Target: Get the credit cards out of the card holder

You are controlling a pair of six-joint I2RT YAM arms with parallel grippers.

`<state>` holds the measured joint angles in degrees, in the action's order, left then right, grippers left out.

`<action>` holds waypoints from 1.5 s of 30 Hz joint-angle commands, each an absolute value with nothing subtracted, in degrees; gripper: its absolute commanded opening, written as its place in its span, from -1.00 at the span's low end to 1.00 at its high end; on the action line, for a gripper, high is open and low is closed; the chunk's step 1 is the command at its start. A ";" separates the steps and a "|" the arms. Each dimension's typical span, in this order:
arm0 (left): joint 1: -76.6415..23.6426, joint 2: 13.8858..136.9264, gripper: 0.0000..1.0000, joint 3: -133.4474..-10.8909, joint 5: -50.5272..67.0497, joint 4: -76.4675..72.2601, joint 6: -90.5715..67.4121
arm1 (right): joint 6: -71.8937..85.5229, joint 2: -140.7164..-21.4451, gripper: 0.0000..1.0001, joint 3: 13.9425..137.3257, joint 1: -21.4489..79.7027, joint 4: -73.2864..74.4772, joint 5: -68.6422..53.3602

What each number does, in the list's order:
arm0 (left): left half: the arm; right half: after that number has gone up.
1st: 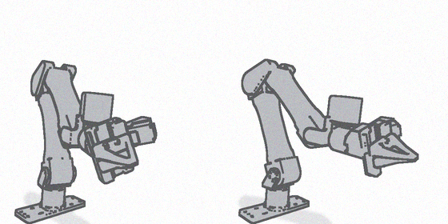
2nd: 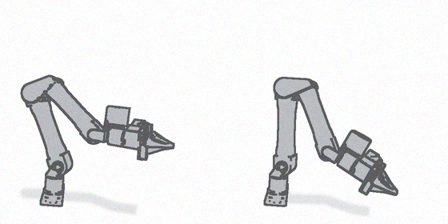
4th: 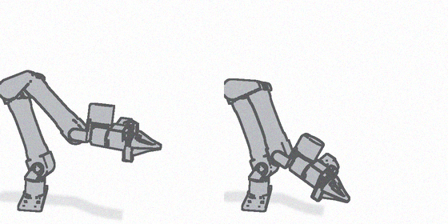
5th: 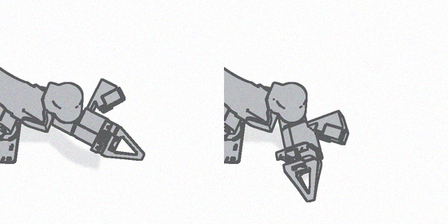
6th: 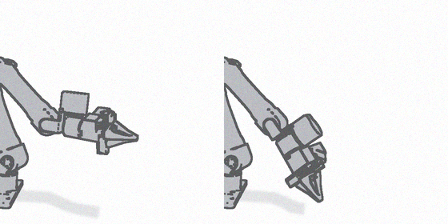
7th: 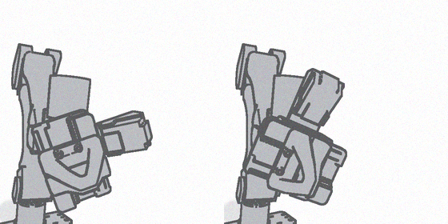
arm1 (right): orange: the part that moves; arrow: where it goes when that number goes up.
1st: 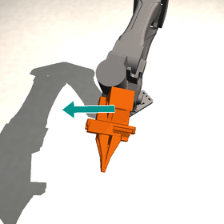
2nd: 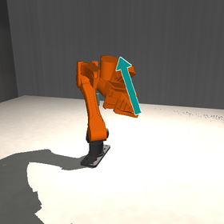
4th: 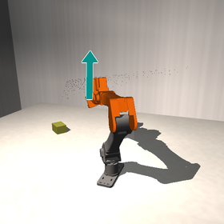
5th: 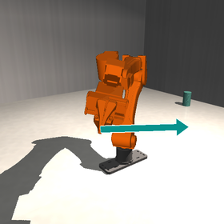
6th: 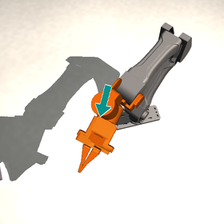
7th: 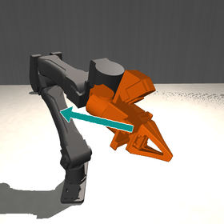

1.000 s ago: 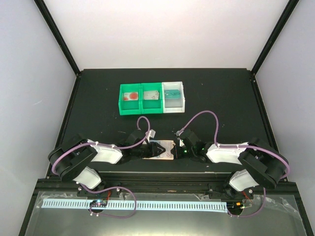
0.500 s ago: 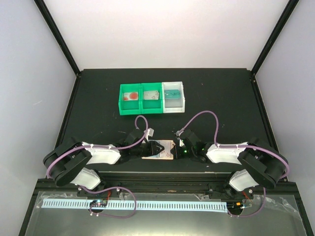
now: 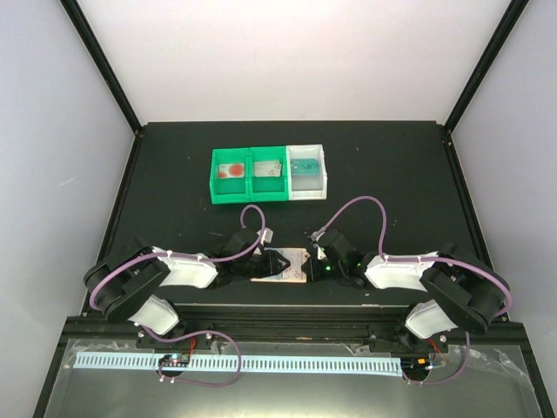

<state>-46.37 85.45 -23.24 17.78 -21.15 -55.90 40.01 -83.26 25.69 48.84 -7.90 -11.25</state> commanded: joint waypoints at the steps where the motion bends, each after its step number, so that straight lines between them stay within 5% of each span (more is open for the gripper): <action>1: -46.85 86.38 -0.26 -25.27 17.40 -21.51 -55.50 | 39.81 -84.81 -0.94 24.35 49.07 -6.30 -10.24; 45: -48.87 87.68 -0.30 -28.53 14.50 -16.52 -56.47 | 39.55 -84.72 -0.95 24.04 49.07 -7.11 -10.64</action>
<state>-48.25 86.70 -26.41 14.61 -16.84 -56.58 39.97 -83.20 25.39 48.84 -8.47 -11.29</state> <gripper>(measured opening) 0.353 0.027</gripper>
